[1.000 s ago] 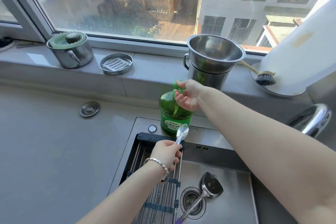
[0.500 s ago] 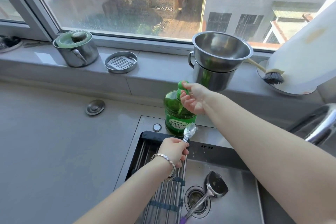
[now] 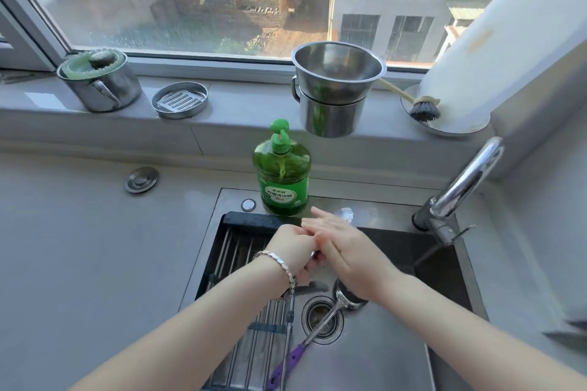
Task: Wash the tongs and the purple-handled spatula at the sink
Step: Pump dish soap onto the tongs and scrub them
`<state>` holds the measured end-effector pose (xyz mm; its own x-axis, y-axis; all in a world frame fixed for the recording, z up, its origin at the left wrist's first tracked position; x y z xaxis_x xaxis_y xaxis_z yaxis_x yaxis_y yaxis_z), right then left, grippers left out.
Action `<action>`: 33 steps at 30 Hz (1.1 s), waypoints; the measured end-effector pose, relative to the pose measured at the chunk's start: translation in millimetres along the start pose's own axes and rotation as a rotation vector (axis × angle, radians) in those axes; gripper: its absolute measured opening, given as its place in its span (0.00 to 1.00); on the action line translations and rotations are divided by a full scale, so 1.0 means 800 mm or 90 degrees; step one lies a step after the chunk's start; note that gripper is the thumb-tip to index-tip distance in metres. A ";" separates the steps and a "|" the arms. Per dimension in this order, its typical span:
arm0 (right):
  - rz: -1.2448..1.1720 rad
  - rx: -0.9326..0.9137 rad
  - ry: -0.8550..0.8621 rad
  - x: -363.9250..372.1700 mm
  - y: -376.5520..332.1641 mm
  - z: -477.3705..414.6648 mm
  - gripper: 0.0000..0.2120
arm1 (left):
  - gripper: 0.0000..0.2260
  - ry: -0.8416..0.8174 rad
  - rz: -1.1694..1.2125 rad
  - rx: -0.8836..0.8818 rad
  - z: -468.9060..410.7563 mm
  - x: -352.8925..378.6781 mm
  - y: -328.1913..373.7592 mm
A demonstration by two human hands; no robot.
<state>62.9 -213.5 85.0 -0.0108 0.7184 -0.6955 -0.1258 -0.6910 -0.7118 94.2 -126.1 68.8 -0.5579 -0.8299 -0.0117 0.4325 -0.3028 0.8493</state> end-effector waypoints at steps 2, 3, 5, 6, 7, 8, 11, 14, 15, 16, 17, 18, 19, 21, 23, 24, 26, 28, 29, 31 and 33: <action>0.106 -0.012 0.014 0.000 0.026 0.017 0.44 | 0.10 -0.031 -0.019 0.007 0.013 0.014 -0.003; 0.138 -0.015 0.030 -0.002 0.034 0.026 0.45 | 0.09 -0.045 -0.026 0.011 0.019 0.019 -0.005; 0.183 -0.066 0.046 0.006 0.033 0.044 0.41 | 0.09 -0.060 -0.038 0.013 0.027 0.027 -0.009; 0.206 -0.093 0.041 0.012 0.033 0.054 0.40 | 0.10 -0.064 -0.049 0.010 0.030 0.030 -0.012; 0.225 -0.110 0.040 0.012 0.037 0.060 0.40 | 0.10 -0.068 -0.058 0.010 0.033 0.032 -0.015; 0.233 -0.103 0.046 0.007 0.043 0.063 0.41 | 0.10 -0.073 -0.062 0.014 0.038 0.034 -0.016; 0.205 -0.062 0.076 -0.013 0.054 0.073 0.41 | 0.11 -0.085 -0.060 0.023 0.049 0.041 -0.020; 0.278 -0.151 0.035 0.008 0.043 0.094 0.38 | 0.13 -0.086 -0.056 0.018 0.054 0.048 -0.024; 0.283 -0.143 0.031 0.008 0.045 0.097 0.39 | 0.13 -0.087 -0.051 0.014 0.056 0.051 -0.024; 0.268 -0.112 0.048 0.002 0.050 0.097 0.40 | 0.13 -0.088 -0.051 0.011 0.057 0.053 -0.025; 0.248 -0.077 0.069 -0.006 0.055 0.096 0.41 | 0.13 -0.090 -0.051 0.009 0.058 0.056 -0.026; 0.236 -0.064 0.079 -0.009 0.057 0.098 0.40 | 0.13 -0.093 -0.050 0.007 0.059 0.058 -0.028; 0.240 -0.084 0.071 -0.006 0.053 0.102 0.39 | 0.13 -0.097 -0.045 0.006 0.060 0.061 -0.030; 0.261 -0.167 0.033 0.012 0.047 0.115 0.36 | 0.13 -0.107 -0.032 0.008 0.061 0.066 -0.036; 0.189 -0.164 0.055 0.006 0.054 0.120 0.35 | 0.13 -0.112 -0.019 0.017 0.063 0.068 -0.042; 0.084 -0.083 0.083 -0.007 0.066 0.117 0.34 | 0.12 -0.111 -0.009 0.023 0.064 0.069 -0.045; -0.244 0.190 0.163 -0.035 0.096 0.117 0.27 | 0.12 -0.113 0.014 0.050 0.067 0.073 -0.048; -0.647 0.339 0.170 -0.033 0.109 0.119 0.15 | 0.10 -0.123 0.018 0.075 0.070 0.079 -0.049; -0.827 0.356 0.149 -0.025 0.104 0.117 0.11 | 0.09 -0.132 0.013 0.080 0.071 0.084 -0.049; -1.015 0.382 0.132 -0.014 0.089 0.113 0.08 | 0.06 -0.144 0.009 0.081 0.074 0.093 -0.050; -1.086 0.427 0.177 -0.010 0.083 0.109 0.08 | 0.05 -0.127 -0.027 0.105 0.072 0.094 -0.054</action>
<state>-32.1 -258.5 51.8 0.6690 0.4364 0.6017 -0.1478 0.8714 -0.4678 -7.0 -148.4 61.5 -0.7087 -0.7043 0.0411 0.2939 -0.2417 0.9248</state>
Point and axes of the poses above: each hand's wrist, its own z-axis away from the middle knuckle, its own x-axis out of the palm, y = z × x, the point moved 6 cm from there along -z, towards the middle knuckle, and after that the axes turned 11 degrees about x, right-handed, at the moved point
